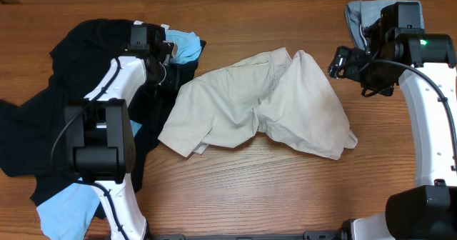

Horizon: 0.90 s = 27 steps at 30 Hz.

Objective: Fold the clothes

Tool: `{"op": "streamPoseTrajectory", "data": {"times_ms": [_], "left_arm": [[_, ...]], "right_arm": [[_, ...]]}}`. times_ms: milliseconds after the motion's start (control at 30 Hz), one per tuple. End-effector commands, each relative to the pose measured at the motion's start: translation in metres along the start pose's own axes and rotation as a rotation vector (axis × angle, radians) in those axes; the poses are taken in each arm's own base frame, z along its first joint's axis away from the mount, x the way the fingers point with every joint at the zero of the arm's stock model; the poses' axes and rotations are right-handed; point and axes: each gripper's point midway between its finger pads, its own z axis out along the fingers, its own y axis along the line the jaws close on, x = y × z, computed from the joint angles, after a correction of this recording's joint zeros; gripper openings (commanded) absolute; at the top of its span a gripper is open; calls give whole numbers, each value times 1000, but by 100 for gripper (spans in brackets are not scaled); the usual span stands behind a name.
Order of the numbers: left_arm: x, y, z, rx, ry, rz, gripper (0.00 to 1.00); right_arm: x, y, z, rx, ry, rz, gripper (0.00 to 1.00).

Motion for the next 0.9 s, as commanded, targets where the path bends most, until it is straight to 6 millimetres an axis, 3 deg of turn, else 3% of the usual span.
{"op": "streamPoseTrajectory", "data": {"times_ms": [0, 100, 333, 867], "left_arm": [[13, -7, 12, 19, 26, -4, 4], [19, -2, 17, -6, 31, -4, 4], [32, 41, 20, -172, 35, -34, 4], [35, 166, -17, -295, -78, -269, 4]], "right_arm": [[-2, 0, -2, -2, -14, 8, 100], [-2, 0, -2, -1, -14, 8, 100], [-2, 0, -2, -2, -14, 8, 100], [-2, 1, -2, -6, -13, 8, 100]]}}
